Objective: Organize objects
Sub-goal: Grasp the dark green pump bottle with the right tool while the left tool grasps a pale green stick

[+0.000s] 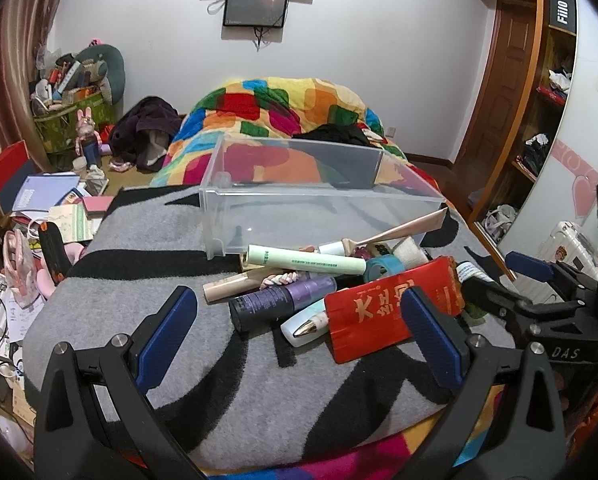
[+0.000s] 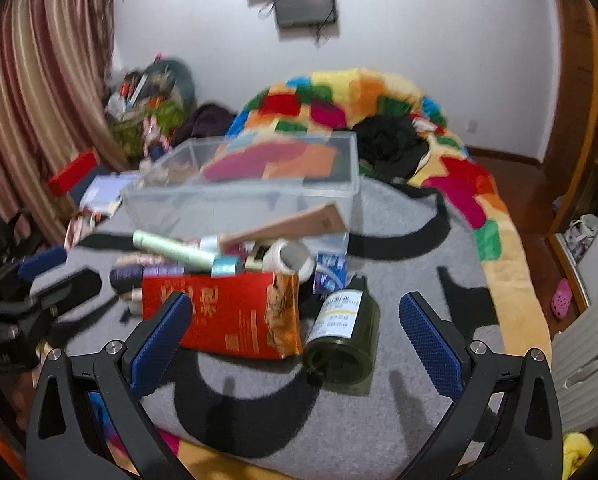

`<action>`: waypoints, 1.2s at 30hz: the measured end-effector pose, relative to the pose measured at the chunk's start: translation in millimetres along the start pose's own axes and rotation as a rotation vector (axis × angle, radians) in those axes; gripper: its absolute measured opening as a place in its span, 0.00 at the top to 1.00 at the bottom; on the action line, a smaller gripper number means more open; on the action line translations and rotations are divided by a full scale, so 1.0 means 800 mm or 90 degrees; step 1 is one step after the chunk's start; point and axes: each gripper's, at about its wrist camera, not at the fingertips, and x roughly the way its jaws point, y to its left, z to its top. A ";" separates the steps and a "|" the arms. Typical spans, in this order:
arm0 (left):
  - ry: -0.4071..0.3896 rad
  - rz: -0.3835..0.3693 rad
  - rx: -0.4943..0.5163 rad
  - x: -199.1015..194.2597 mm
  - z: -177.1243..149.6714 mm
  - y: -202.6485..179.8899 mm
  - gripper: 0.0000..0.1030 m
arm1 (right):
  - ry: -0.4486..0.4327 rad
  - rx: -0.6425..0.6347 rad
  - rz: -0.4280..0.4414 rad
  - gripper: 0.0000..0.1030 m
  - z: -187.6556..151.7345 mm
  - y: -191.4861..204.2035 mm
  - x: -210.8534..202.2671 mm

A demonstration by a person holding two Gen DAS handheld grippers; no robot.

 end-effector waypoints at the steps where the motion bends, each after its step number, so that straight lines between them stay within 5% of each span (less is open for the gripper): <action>1: 0.005 -0.002 -0.001 0.004 0.001 0.002 0.00 | 0.014 -0.006 0.003 0.00 0.000 -0.001 0.004; 13: 0.076 -0.043 -0.015 0.055 0.014 0.029 0.00 | 0.038 0.060 0.018 0.02 -0.006 -0.047 0.018; 24: 0.140 -0.061 -0.045 0.104 0.033 0.030 0.17 | 0.085 0.107 0.047 0.47 -0.012 -0.069 0.045; 36: 0.148 -0.057 -0.084 0.124 0.037 0.037 0.31 | 0.091 0.102 0.069 0.63 -0.018 -0.073 0.060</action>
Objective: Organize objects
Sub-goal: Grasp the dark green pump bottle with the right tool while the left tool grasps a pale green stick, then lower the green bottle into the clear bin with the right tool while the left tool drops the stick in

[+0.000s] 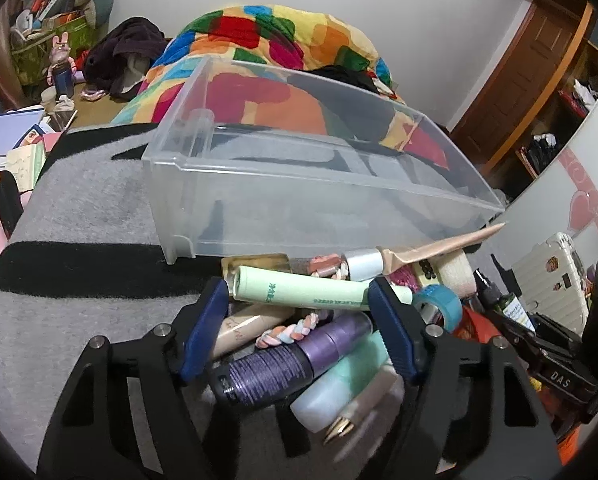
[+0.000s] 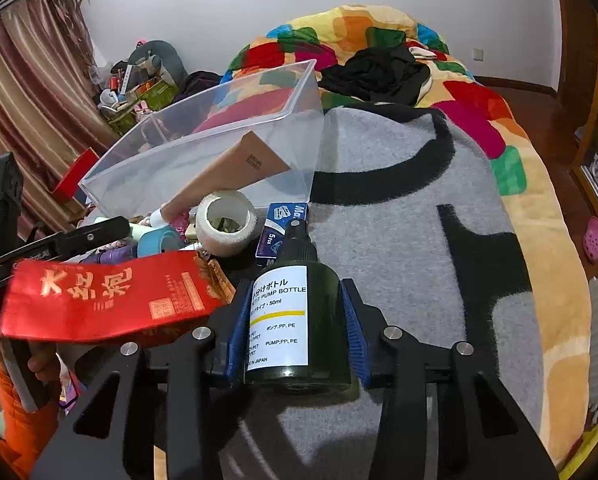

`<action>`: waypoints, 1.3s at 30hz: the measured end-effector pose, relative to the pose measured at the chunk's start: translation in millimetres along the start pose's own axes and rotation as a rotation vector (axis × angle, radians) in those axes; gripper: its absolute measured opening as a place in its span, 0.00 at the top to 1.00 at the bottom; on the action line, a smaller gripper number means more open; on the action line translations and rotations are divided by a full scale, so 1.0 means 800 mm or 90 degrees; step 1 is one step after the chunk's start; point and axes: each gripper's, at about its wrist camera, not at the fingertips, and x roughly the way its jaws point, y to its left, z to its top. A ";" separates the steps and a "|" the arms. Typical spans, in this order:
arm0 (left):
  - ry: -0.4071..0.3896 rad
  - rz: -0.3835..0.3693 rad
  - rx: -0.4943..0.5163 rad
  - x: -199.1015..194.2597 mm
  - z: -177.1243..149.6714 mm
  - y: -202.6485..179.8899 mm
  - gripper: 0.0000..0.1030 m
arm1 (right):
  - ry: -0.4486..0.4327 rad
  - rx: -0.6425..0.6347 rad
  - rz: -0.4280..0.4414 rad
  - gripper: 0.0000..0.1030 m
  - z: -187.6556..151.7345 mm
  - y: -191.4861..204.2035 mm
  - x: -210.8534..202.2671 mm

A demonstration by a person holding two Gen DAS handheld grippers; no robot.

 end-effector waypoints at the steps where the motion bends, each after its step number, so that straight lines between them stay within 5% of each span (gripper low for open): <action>1: -0.003 0.000 0.000 0.000 0.000 -0.001 0.34 | -0.002 -0.001 0.001 0.63 0.000 0.001 0.000; 7: -0.035 -0.016 0.001 -0.015 0.000 0.004 0.60 | -0.028 -0.008 -0.003 0.63 -0.002 0.004 -0.006; 17: -0.083 -0.030 0.012 -0.047 -0.009 -0.004 0.75 | -0.124 -0.042 -0.028 0.63 0.008 0.028 -0.042; 29: -0.098 -0.087 0.080 -0.070 -0.009 -0.049 0.84 | -0.149 -0.077 0.021 0.63 0.031 0.070 -0.043; 39: -0.094 -0.073 0.102 -0.062 -0.006 -0.060 0.86 | -0.119 -0.074 0.049 0.63 0.049 0.071 -0.045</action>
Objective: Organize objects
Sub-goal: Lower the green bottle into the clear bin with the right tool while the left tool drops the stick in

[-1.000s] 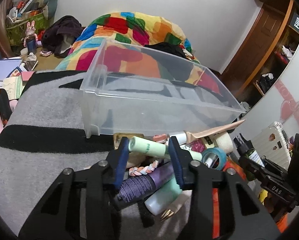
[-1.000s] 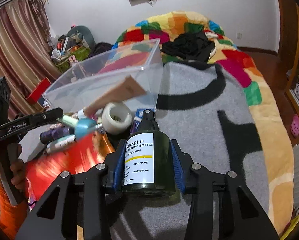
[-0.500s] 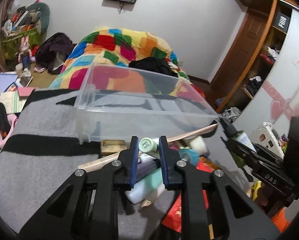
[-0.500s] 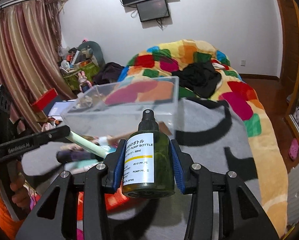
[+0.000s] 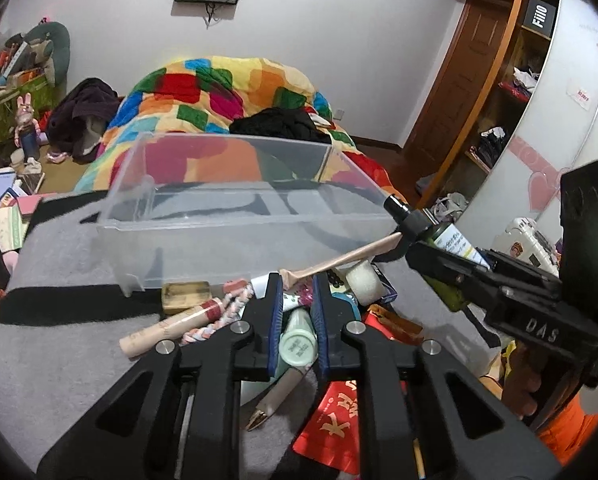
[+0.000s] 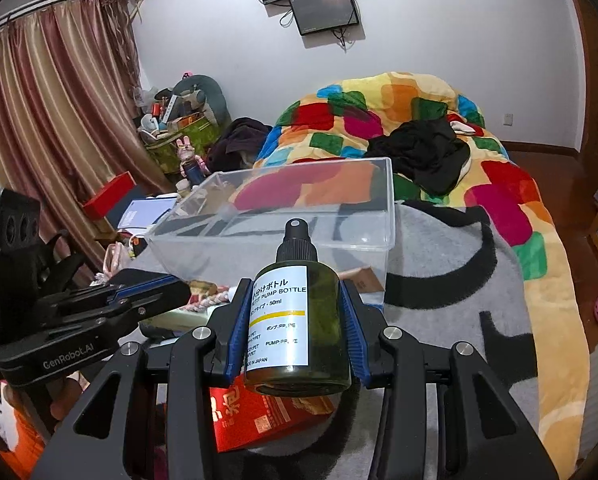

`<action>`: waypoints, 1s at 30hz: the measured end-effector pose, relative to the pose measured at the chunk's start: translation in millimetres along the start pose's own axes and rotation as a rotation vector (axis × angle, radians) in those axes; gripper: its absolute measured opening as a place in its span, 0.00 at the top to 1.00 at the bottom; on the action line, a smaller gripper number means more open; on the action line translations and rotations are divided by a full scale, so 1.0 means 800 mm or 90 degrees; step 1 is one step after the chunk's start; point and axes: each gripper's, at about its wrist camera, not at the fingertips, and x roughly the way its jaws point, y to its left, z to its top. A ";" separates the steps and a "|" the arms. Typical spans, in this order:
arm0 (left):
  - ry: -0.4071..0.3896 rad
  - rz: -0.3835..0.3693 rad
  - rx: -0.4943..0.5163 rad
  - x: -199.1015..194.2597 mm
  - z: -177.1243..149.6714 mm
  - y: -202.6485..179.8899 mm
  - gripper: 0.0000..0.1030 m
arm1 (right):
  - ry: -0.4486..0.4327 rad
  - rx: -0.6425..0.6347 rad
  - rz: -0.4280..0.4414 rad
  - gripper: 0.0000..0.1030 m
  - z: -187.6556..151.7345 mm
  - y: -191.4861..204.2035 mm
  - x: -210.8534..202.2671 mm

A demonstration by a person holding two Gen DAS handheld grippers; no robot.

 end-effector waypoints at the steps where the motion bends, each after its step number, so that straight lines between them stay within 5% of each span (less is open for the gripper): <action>1: -0.003 0.001 0.000 -0.004 0.001 0.001 0.86 | -0.001 -0.001 0.003 0.63 0.004 0.001 -0.001; 20: -0.097 0.056 0.022 -0.054 0.100 0.021 0.86 | 0.047 -0.022 0.039 0.63 0.078 0.009 0.049; 30: -0.120 0.106 0.004 -0.026 0.160 0.050 0.86 | 0.112 -0.010 0.040 0.63 0.092 -0.005 0.104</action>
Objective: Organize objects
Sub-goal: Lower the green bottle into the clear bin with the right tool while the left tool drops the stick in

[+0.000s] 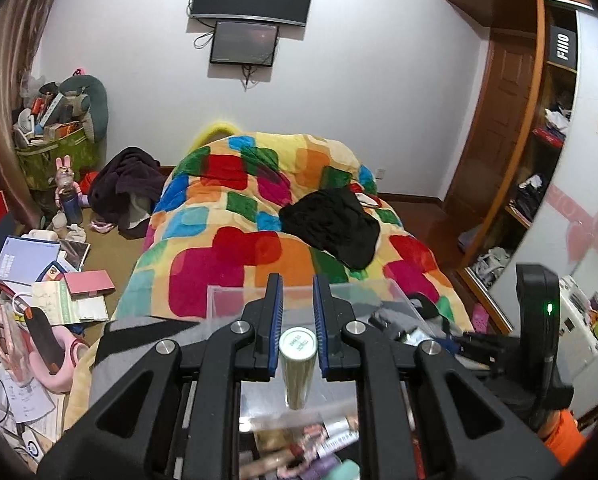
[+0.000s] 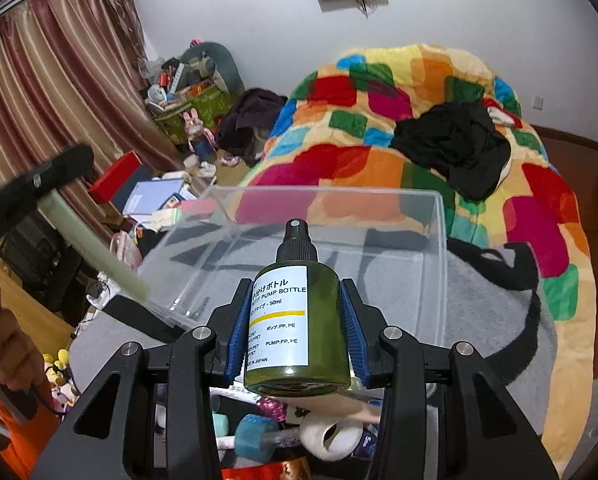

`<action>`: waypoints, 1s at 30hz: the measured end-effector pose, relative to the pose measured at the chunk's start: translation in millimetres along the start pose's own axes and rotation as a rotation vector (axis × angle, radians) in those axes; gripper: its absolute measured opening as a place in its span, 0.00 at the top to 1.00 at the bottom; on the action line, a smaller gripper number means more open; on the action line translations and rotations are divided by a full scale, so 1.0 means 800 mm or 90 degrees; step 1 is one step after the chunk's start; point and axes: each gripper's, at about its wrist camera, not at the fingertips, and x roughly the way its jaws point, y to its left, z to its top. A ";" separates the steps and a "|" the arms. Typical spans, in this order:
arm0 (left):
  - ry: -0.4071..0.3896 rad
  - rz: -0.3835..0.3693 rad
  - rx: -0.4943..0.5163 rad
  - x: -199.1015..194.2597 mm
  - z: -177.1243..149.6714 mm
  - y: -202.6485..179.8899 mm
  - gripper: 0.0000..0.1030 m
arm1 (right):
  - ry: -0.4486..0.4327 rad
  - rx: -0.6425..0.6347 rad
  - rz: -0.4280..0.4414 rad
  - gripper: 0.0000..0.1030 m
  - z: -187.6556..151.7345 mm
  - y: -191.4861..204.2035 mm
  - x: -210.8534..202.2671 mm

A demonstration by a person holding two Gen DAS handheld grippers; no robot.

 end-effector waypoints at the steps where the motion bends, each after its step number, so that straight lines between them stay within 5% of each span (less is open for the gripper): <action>1: 0.000 0.009 0.000 0.004 0.000 0.000 0.86 | 0.006 0.000 -0.001 0.63 0.000 -0.002 0.004; 8: 0.045 0.052 -0.014 0.058 -0.014 0.018 0.86 | 0.037 -0.014 -0.037 0.63 0.001 -0.010 0.033; 22: 0.134 -0.005 0.003 0.103 -0.055 -0.010 0.86 | 0.015 -0.082 -0.108 0.62 -0.009 0.006 0.045; 30: 0.148 -0.028 -0.005 0.091 -0.062 -0.015 0.86 | -0.007 -0.079 -0.122 0.43 -0.014 0.007 0.024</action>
